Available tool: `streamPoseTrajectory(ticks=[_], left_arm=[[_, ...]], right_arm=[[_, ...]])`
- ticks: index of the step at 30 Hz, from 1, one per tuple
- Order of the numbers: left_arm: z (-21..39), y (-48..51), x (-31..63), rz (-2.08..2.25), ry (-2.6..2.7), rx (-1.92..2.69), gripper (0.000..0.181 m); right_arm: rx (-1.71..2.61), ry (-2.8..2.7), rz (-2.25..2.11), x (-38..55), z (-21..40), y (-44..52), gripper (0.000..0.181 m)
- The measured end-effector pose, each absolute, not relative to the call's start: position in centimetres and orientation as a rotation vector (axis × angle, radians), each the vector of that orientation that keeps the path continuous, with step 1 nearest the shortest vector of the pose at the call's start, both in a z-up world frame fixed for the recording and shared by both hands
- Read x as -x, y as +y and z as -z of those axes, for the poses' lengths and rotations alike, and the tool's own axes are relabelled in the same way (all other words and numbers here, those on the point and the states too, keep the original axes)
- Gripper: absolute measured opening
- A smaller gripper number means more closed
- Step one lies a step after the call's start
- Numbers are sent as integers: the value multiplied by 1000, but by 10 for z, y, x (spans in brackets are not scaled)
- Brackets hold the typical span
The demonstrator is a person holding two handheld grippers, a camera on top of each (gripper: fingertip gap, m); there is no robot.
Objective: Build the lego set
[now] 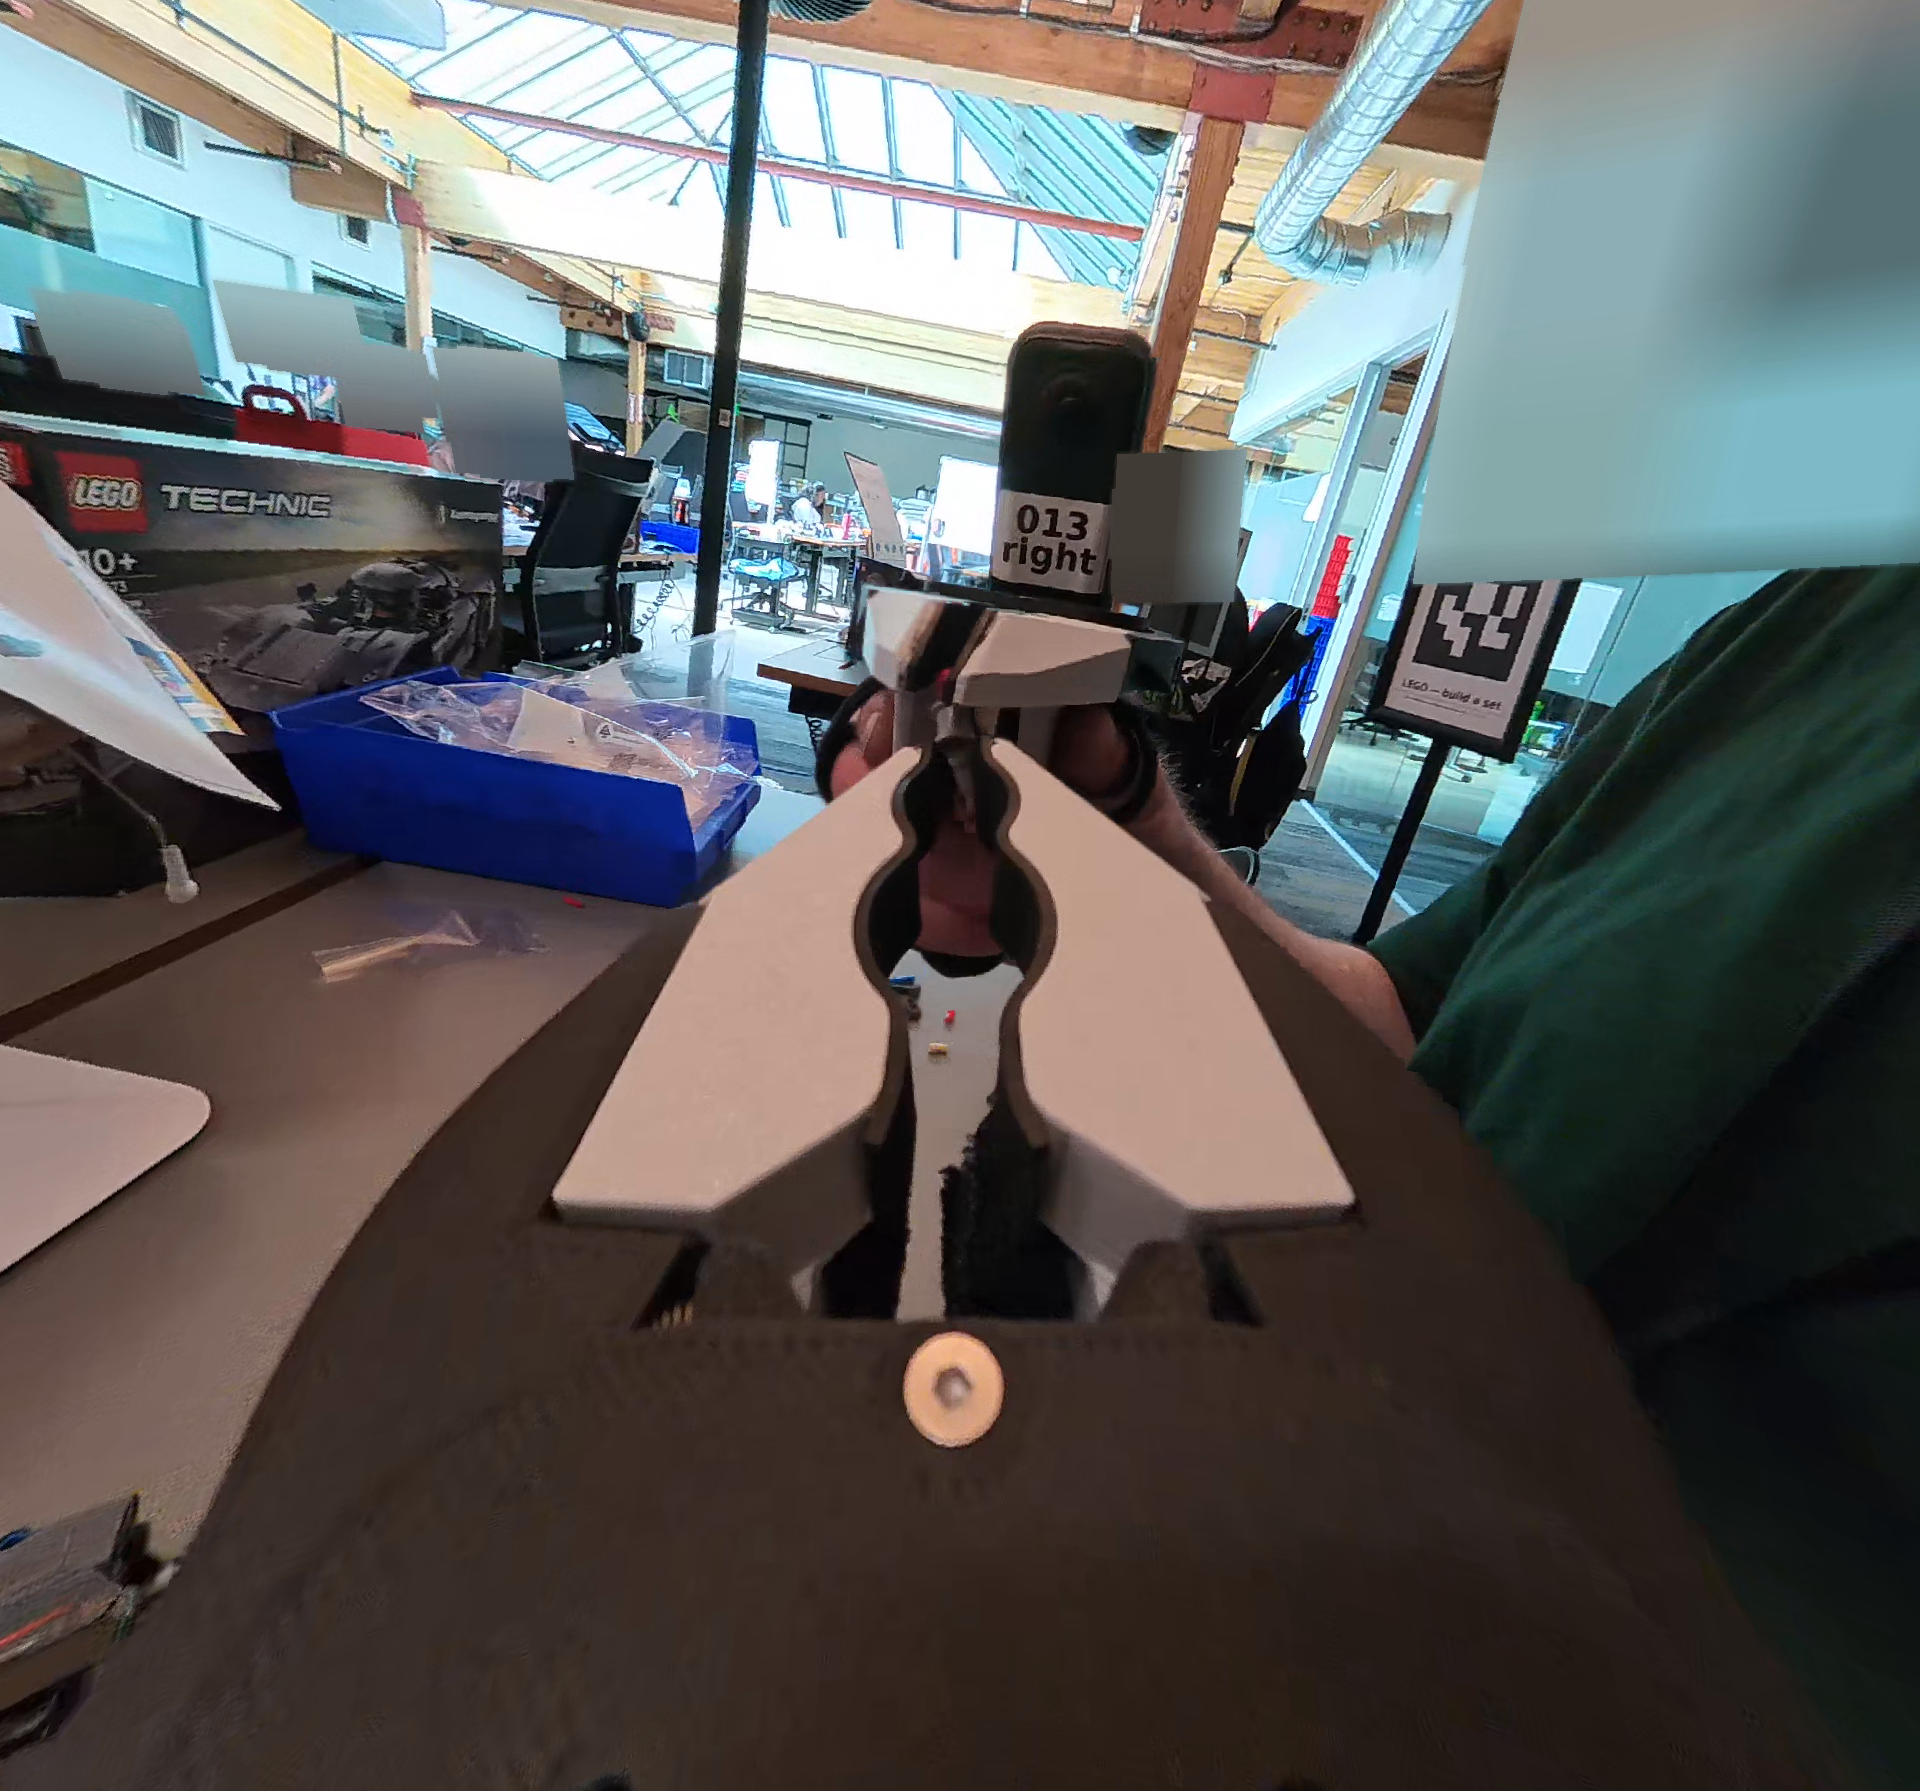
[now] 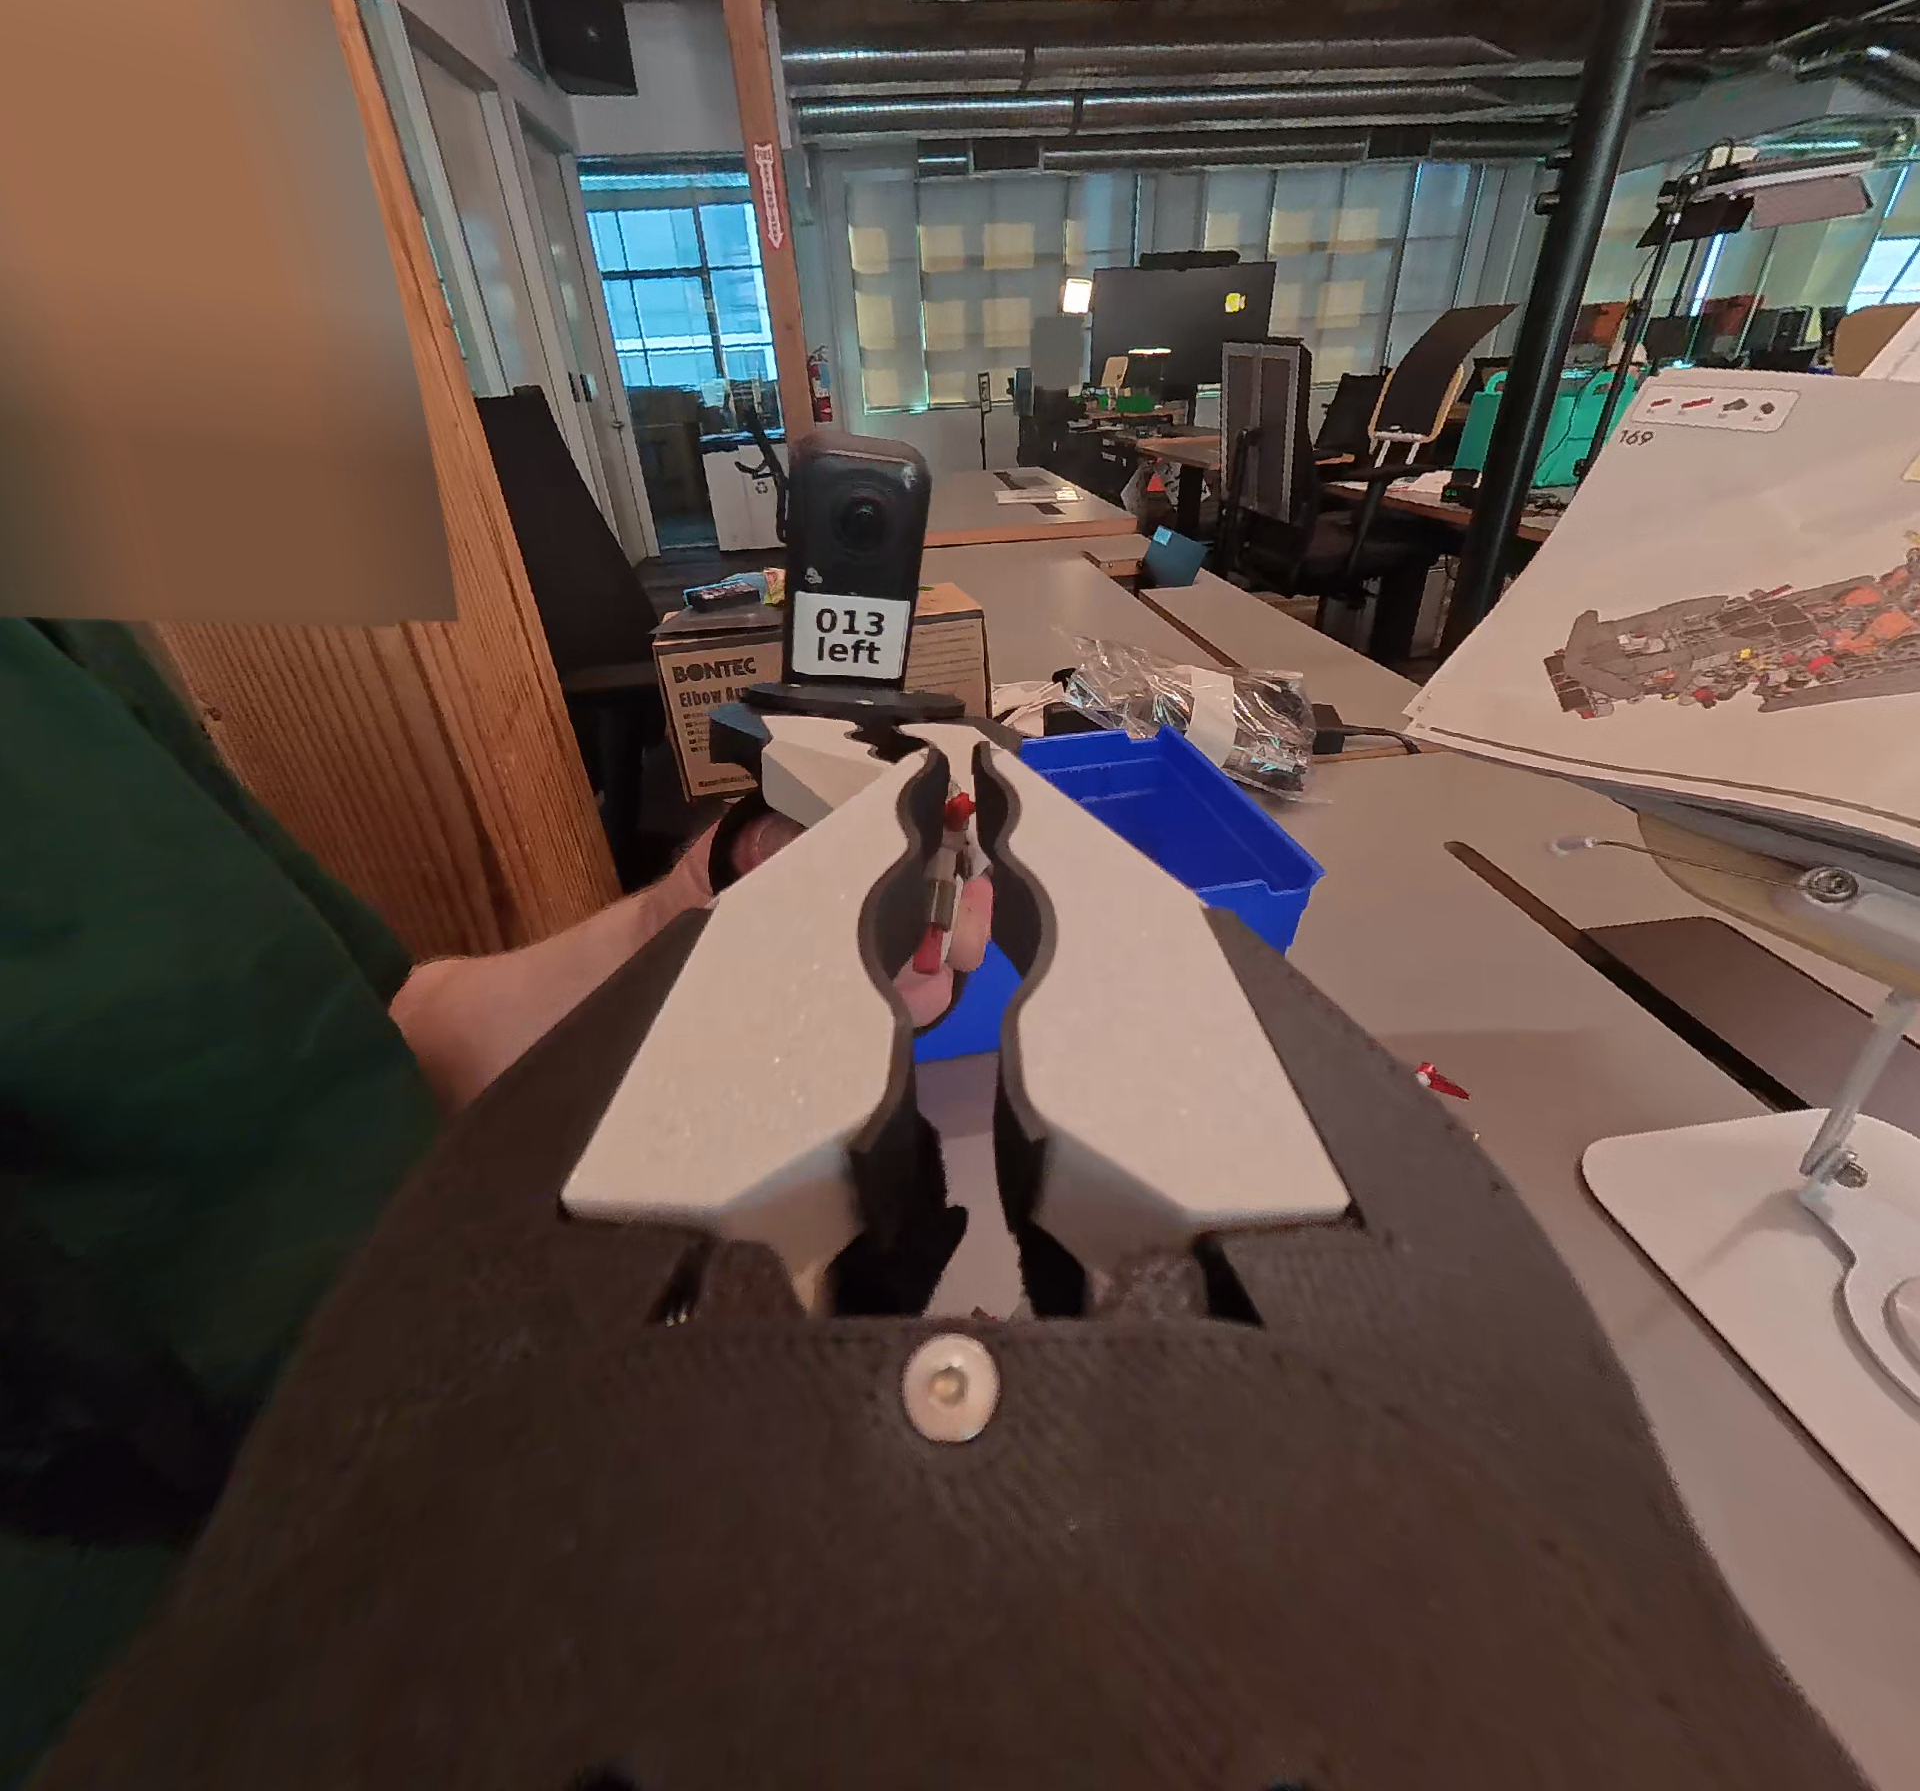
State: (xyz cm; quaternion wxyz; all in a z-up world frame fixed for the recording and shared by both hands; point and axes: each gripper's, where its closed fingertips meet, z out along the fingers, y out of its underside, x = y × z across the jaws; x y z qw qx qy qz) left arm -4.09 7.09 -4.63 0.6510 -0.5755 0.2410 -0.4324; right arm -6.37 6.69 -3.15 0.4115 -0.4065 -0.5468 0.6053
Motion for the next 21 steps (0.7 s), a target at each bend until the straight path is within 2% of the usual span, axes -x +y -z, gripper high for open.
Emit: streamPoseTrajectory(ticks=[21], left_arm=[[45,79,46,1087,506,1263,2]], right_arm=[[985,-1374,-1523,69,29,74,1]])
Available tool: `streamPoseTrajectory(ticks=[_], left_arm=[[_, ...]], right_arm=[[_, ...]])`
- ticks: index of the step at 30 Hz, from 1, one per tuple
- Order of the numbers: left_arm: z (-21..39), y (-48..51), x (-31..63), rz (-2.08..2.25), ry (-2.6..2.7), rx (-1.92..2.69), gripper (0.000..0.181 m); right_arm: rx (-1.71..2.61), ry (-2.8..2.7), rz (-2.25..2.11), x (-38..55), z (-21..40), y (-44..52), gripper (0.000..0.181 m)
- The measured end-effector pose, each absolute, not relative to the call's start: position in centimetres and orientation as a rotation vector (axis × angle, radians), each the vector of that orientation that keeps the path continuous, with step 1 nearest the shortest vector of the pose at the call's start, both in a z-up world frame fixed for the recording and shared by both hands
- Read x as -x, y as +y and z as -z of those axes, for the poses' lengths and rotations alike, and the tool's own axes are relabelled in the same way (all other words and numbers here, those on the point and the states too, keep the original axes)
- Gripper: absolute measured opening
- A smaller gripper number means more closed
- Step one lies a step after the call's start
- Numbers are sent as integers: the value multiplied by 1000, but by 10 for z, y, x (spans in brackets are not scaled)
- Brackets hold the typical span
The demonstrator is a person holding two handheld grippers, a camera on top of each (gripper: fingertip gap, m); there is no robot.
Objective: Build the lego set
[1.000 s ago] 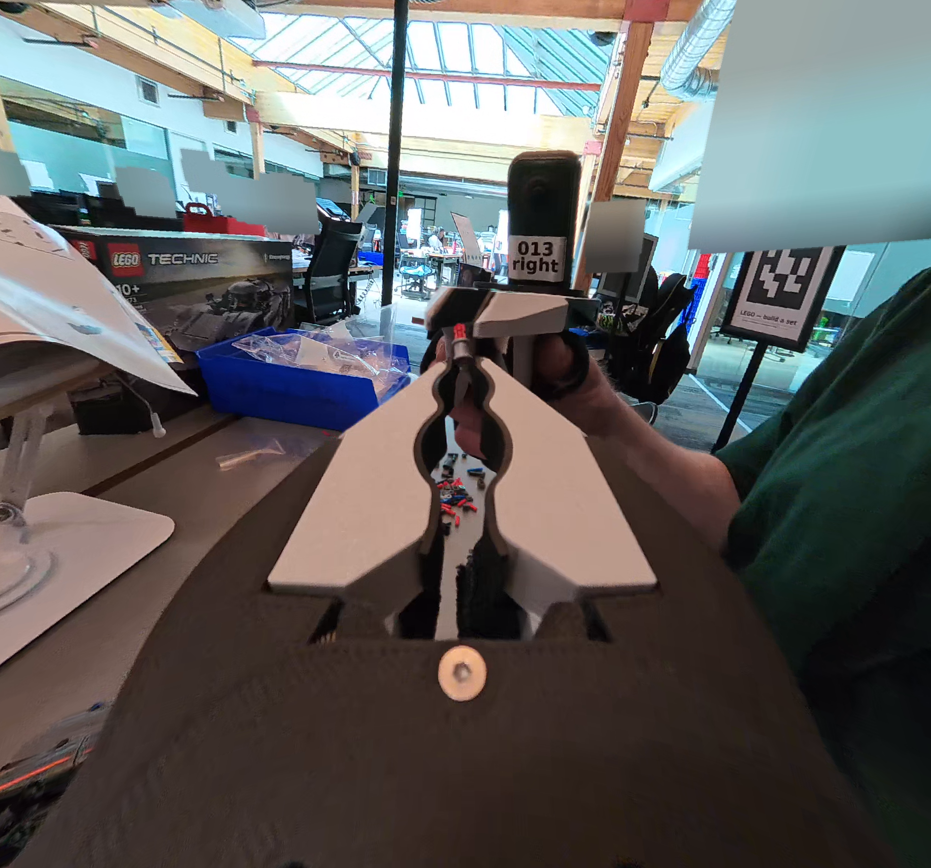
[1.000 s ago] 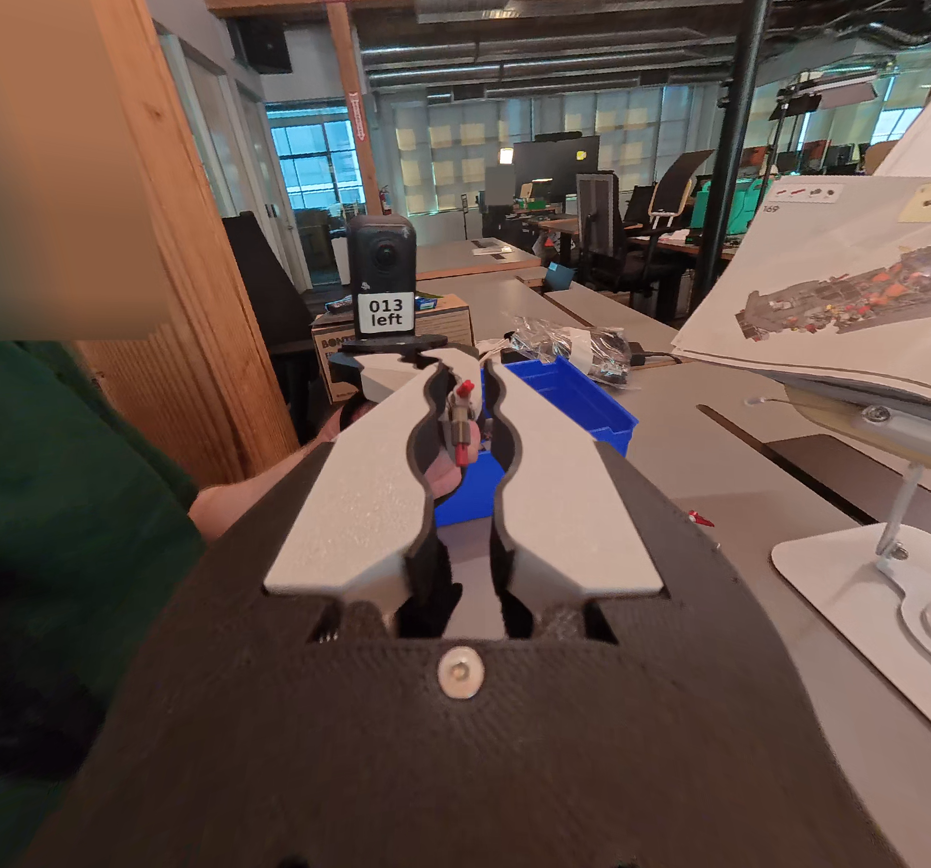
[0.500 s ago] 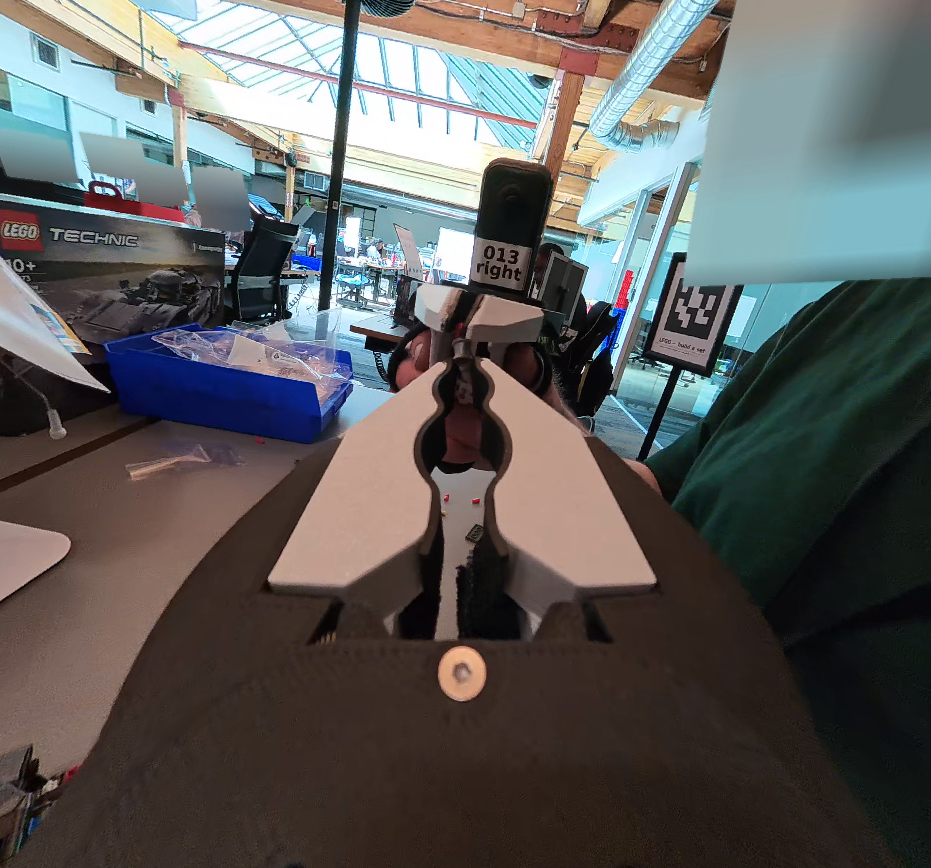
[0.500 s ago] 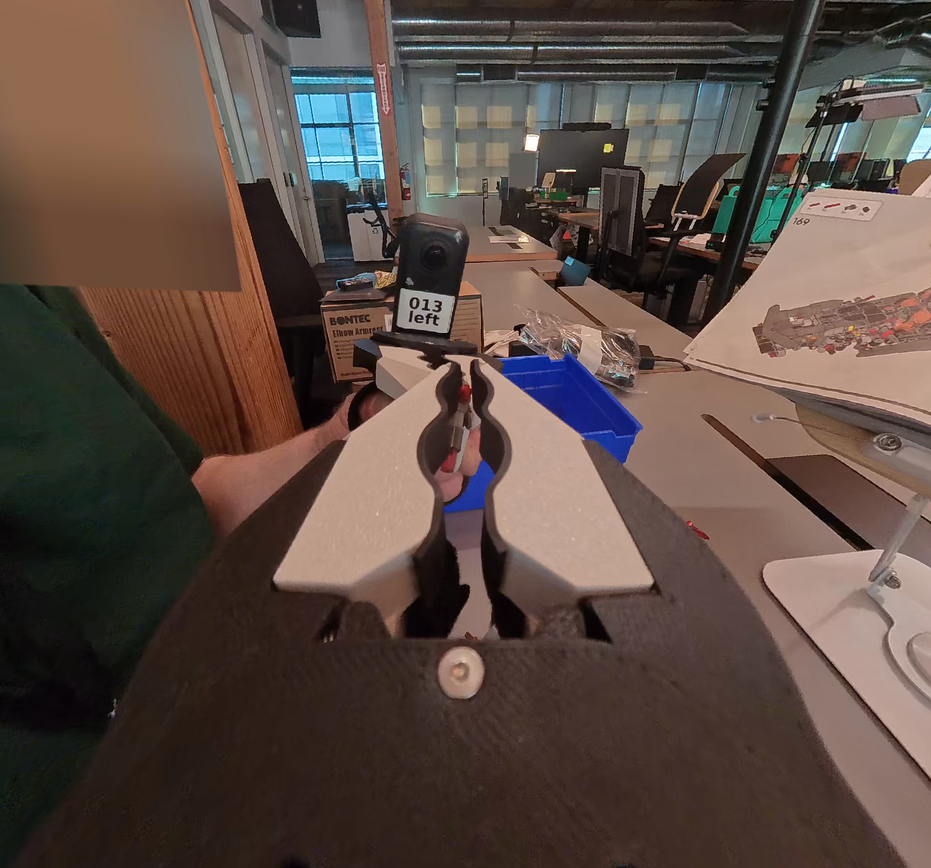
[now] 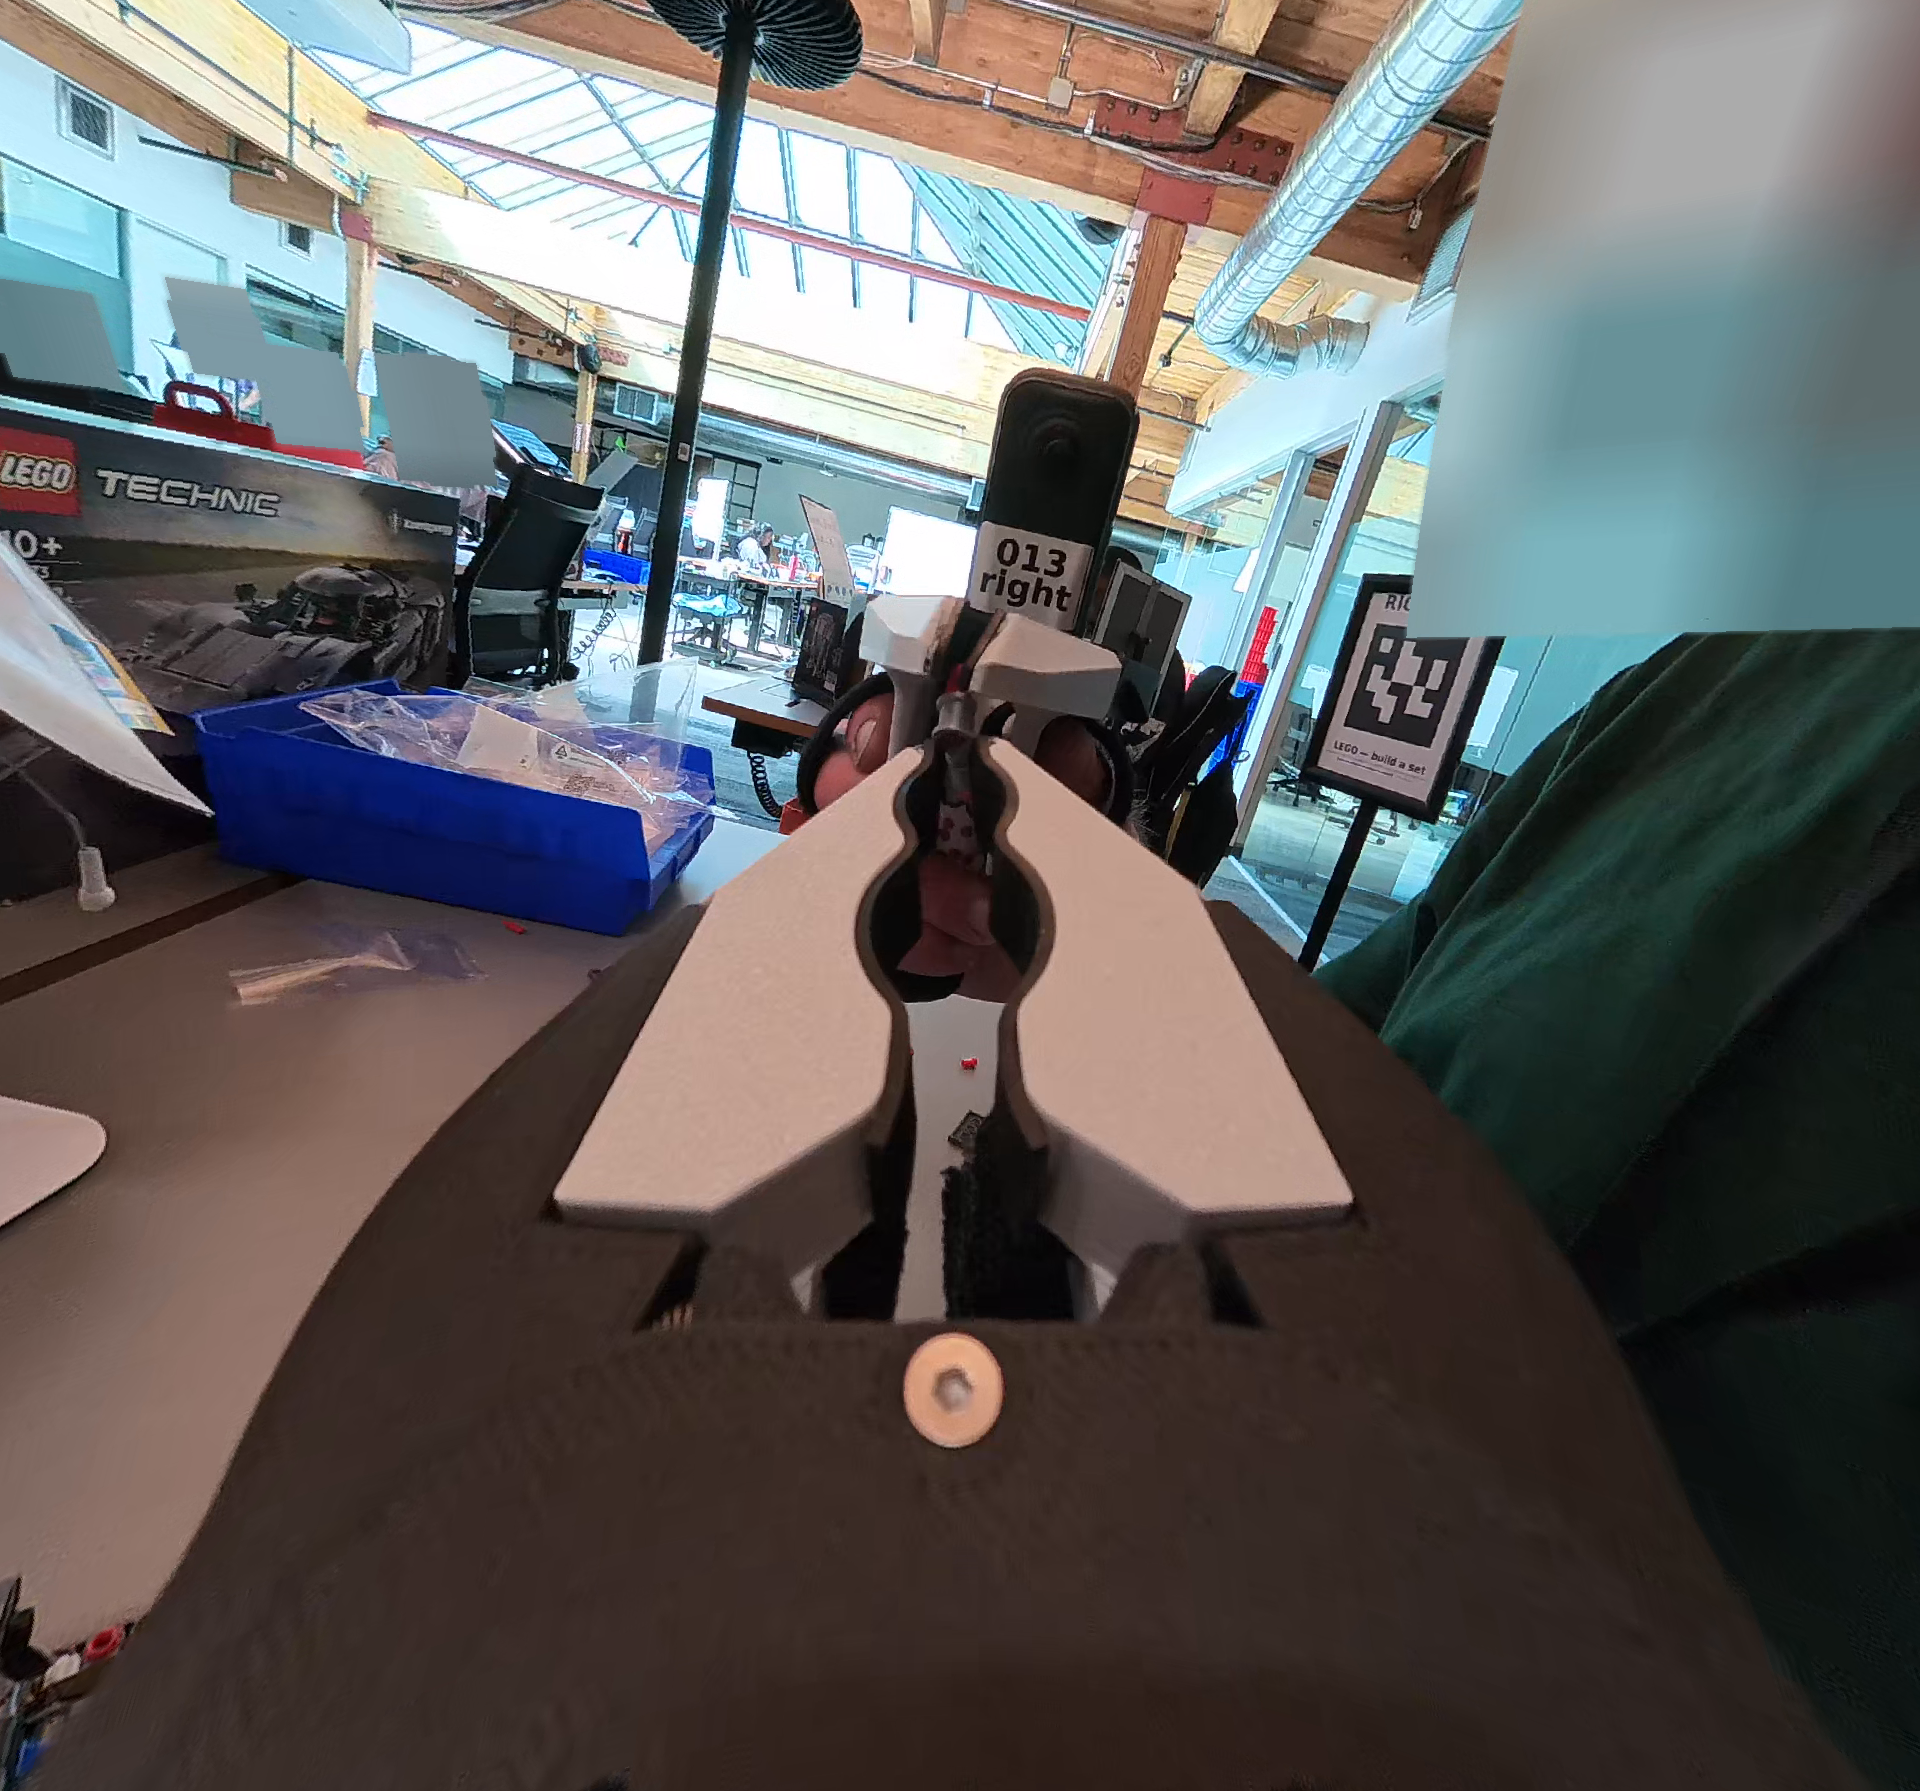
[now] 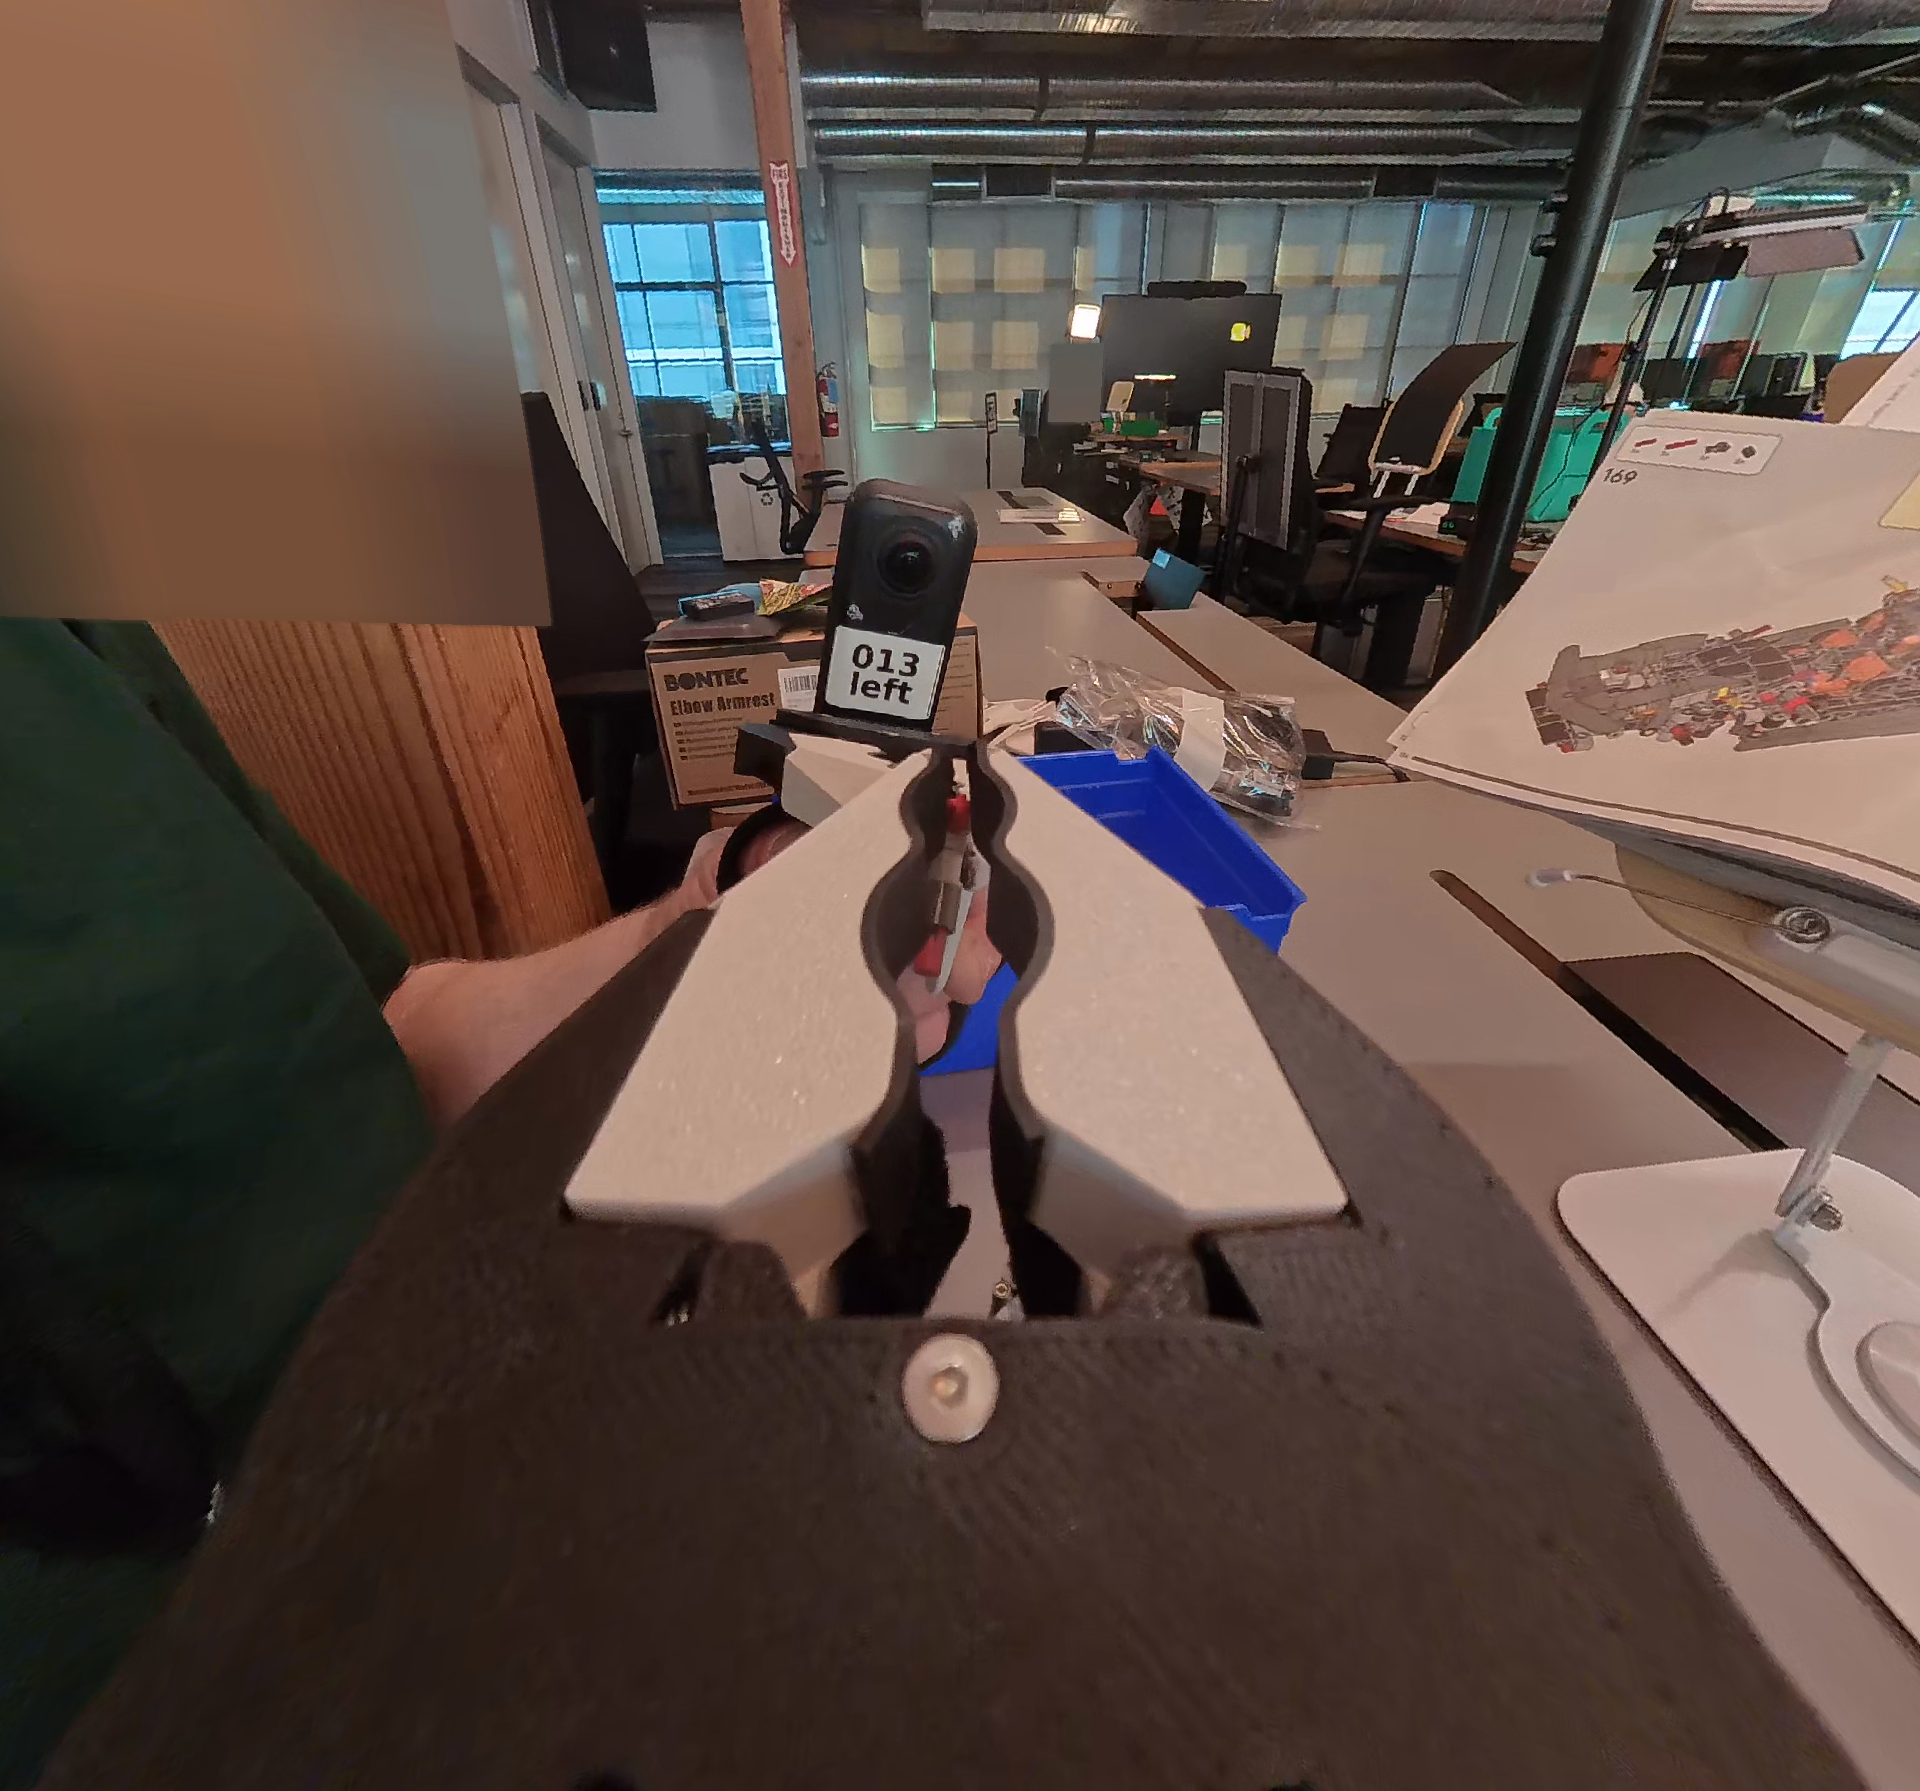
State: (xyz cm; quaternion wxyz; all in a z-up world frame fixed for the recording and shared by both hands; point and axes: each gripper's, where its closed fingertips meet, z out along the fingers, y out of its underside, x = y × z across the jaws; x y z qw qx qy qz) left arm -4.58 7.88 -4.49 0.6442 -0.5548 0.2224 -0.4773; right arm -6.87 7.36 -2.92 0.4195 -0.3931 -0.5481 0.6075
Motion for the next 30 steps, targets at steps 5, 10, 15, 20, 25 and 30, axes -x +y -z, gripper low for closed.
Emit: streamPoseTrajectory(ticks=[5,10,15,20,25,30], left_arm=[[44,80,48,1109,489,1246,3],[45,83,49,1111,476,1240,3],[47,86,50,1125,460,1235,3],[49,89,50,1145,439,1229,1],[50,92,53,1143,417,1230,0],[58,95,59,1080,397,1287,5]], right_arm=[[983,-1359,-1534,71,28,75,1],[984,-1344,-1547,73,28,77,1],[990,-1333,-1555,75,30,80,1],[1000,-1322,-1562,76,31,84,1],[1007,-1310,-1569,77,33,88,1],[1012,-1267,-1587,72,33,98,0]])
